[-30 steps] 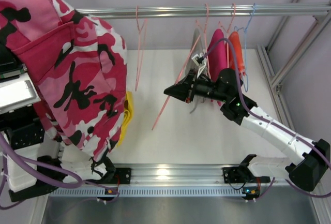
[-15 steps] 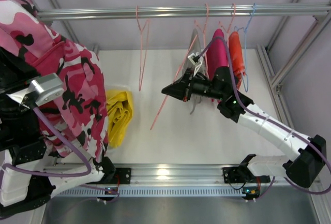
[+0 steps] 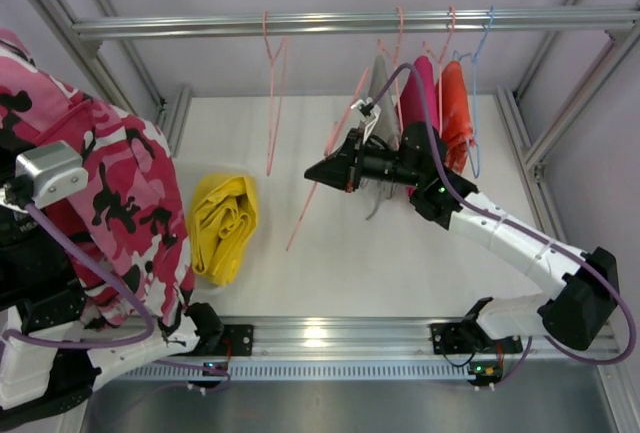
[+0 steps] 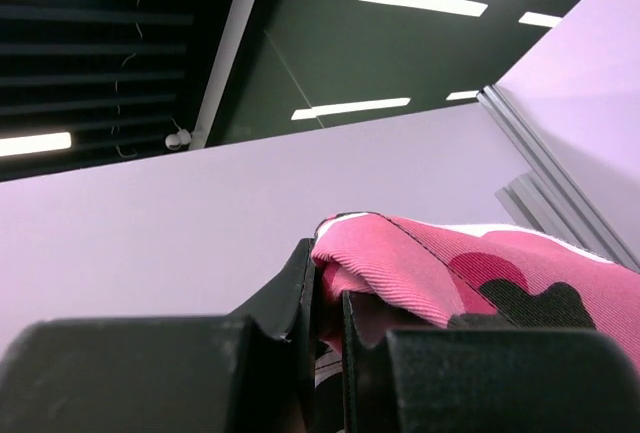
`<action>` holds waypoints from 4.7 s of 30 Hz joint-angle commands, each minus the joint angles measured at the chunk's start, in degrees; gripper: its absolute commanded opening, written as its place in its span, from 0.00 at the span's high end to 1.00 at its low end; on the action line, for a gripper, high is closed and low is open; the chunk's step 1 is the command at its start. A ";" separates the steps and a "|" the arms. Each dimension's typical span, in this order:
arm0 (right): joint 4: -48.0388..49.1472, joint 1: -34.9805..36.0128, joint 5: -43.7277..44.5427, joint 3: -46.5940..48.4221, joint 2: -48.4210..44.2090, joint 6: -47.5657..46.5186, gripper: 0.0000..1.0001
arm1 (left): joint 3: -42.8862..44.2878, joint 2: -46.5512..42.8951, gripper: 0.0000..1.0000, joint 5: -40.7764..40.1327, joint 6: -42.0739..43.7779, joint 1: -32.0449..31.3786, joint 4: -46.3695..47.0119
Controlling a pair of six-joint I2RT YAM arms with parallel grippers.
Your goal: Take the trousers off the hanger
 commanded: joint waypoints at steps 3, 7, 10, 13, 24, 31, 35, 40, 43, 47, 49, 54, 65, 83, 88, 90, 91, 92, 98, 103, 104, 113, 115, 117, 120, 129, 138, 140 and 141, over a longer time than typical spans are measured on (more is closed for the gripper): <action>3.89 1.07 -1.42 3.54 1.37 0.25 1.00 | 2.02 1.05 1.00 -2.88 16.87 -0.49 6.73; 4.25 1.07 -1.51 4.07 1.81 0.34 1.00 | -2.36 0.08 1.00 -7.71 16.60 -1.80 3.30; 4.25 1.07 -1.42 3.98 1.63 0.60 1.00 | -7.02 -0.36 1.00 -12.63 18.19 -5.13 3.38; 4.16 0.99 -1.42 3.89 1.19 0.69 1.00 | -9.66 -0.18 1.00 -17.99 18.72 -7.68 3.99; 4.68 0.63 -1.33 3.98 1.37 1.13 1.00 | -21.18 -5.28 1.00 -28.81 13.27 -12.18 2.59; 4.42 0.63 -1.33 4.86 1.72 1.13 1.00 | -9.95 4.09 1.00 -33.38 18.18 -12.18 11.54; 4.25 0.63 -1.33 5.91 2.60 1.31 1.00 | 0.07 11.32 1.00 -37.07 19.94 -12.18 13.49; 3.72 0.63 -1.33 7.14 2.95 1.13 1.00 | 10.52 20.89 1.00 -40.76 21.61 -12.09 16.02; 3.19 0.63 -1.24 7.32 2.60 0.69 1.00 | 14.66 25.64 1.00 -43.40 26.69 -11.74 20.41; 2.84 0.63 -1.16 7.06 2.34 0.69 1.00 | 21.51 29.43 1.00 -46.04 19.45 -4.56 10.81; 3.01 0.63 -1.16 6.97 2.25 0.69 1.00 | 25.47 31.62 1.00 -45.78 4.06 4.11 -1.39; 3.19 0.63 -1.51 7.23 2.16 0.43 1.00 | 35.05 36.11 1.00 -43.23 -8.87 12.94 -20.31; 2.14 -0.33 -1.42 4.95 -1.17 -0.80 1.00 | 34.98 37.70 1.00 -32.69 -42.00 36.86 -53.65; -0.24 -1.74 -0.45 1.35 -6.36 -2.38 1.00 | 13.02 24.96 1.00 -2.29 -95.35 37.22 -83.54; -0.33 -1.83 -0.28 0.90 -6.89 -2.30 1.00 | -0.41 18.56 1.00 10.09 -99.49 38.18 -82.14; -0.76 -1.91 -0.19 0.90 -7.33 -2.47 1.00 | -8.32 17.23 1.00 11.95 -100.72 39.40 -81.79; -1.03 -1.83 0.07 0.90 -7.42 -2.73 1.00 | -10.70 16.61 1.00 13.10 -101.16 39.93 -81.70; -1.29 -1.91 0.25 0.82 -7.85 -2.82 1.00 | -14.81 16.34 1.00 13.63 -101.34 40.81 -80.83; -2.43 -2.44 1.04 0.73 -9.26 -3.26 1.00 | -24.51 18.79 1.00 31.51 -96.69 57.94 -78.28; -4.53 -2.44 1.31 2.30 -9.01 -4.84 1.00 | -30.32 24.60 1.00 44.12 -89.58 65.34 -78.97; -6.02 -2.53 -0.09 3.18 -8.48 -5.28 1.00 | -30.32 24.43 0.92 46.57 -89.30 65.60 -79.06; -15.35 -2.35 -2.38 8.81 -6.46 -7.22 1.00 | -18.48 12.04 0.01 57.31 -87.54 66.22 -86.44; -14.83 -2.35 -2.39 8.55 -6.45 -6.52 1.00 | -15.75 9.41 0.01 59.32 -88.42 66.31 -87.49; -14.48 -1.57 -2.21 8.55 -6.28 -6.51 1.00 | -11.72 8.35 0.01 59.51 -91.04 66.22 -87.67; -13.95 -0.69 -1.95 8.73 -5.49 -6.78 1.00 | -6.96 10.61 0.01 57.06 -93.34 66.22 -88.20; -9.66 -0.33 0.42 9.09 -4.96 -3.81 1.00 | -3.09 10.28 0.10 70.91 -91.13 66.31 -88.47; -7.97 5.20 6.40 12.77 -0.39 1.82 1.00 | 17.21 16.07 0.08 93.77 -100.20 66.22 -87.76; -7.36 5.12 8.33 13.29 0.75 2.97 1.00 | 19.50 18.00 0.07 95.10 -98.02 66.22 -91.95; -6.14 5.12 8.95 13.47 0.93 4.11 1.00 | 21.77 18.97 0.07 95.28 -96.09 66.22 -94.77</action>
